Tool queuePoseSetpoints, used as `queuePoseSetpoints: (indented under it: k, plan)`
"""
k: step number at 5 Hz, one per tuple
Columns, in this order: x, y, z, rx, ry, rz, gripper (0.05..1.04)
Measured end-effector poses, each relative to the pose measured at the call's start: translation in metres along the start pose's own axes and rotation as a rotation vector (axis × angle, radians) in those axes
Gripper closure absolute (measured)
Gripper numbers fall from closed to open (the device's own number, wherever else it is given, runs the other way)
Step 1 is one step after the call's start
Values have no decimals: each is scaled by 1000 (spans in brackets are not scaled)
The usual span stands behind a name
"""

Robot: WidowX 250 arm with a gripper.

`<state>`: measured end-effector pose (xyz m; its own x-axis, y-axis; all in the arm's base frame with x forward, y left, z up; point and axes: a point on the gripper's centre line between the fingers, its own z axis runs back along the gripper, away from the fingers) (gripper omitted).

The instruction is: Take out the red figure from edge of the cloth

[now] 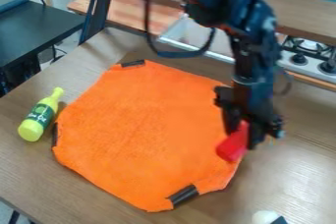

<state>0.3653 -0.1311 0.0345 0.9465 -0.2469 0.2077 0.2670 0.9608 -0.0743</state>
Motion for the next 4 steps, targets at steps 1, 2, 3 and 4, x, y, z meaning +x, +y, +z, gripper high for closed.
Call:
queuePoseSetpoints:
  k: [1, 2, 3, 4]
  plan:
    - [12, -9, -8, 41, -15, 59, 560]
    - [23, -6, -25, 73, 0, 146, 560]
    - [35, -6, -34, 92, -4, 214, 560]
    - [41, -7, -44, 85, 6, 256, 560]
